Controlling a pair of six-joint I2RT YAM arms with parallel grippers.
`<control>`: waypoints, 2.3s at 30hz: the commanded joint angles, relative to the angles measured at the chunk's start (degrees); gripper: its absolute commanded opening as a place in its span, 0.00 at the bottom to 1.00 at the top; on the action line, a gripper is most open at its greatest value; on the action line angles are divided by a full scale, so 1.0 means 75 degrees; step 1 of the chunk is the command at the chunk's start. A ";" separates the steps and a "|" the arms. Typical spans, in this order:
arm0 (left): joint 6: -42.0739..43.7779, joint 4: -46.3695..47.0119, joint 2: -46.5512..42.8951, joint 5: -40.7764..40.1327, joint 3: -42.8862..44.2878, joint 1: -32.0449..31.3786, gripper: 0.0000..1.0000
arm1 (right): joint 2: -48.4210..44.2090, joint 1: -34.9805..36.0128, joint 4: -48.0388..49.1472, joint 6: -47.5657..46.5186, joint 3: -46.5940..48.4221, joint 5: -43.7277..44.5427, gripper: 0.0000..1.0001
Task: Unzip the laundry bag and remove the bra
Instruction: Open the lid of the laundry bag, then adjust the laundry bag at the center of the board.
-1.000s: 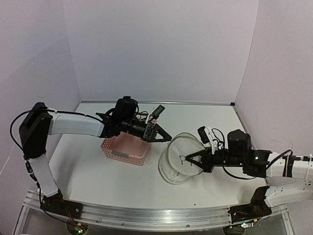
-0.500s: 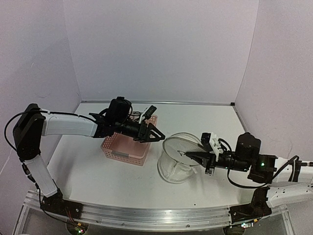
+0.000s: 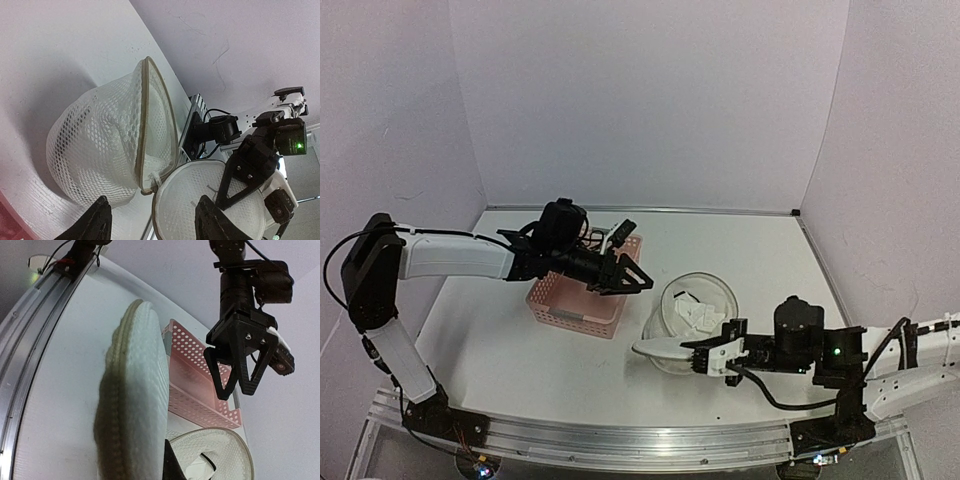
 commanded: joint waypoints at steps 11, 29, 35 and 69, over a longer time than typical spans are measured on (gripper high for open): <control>0.0224 -0.0181 -0.0328 -0.0044 -0.0204 -0.0013 0.57 | 0.0622 0.1529 -0.0756 -0.1819 0.0896 0.2534 0.31; 0.0189 -0.0183 0.0127 0.0057 0.0414 -0.0063 0.58 | -0.0683 0.2269 -0.5040 0.1127 0.1897 0.2352 0.51; 0.0172 -0.0204 0.0373 0.0062 0.0683 -0.0089 0.59 | -0.0964 0.2269 -0.6046 0.2044 0.2308 0.1618 0.53; 0.2391 -0.4680 0.2518 -0.3373 0.5079 -0.0991 0.65 | 0.0607 -0.0584 -0.6313 0.9626 0.3493 0.2756 0.70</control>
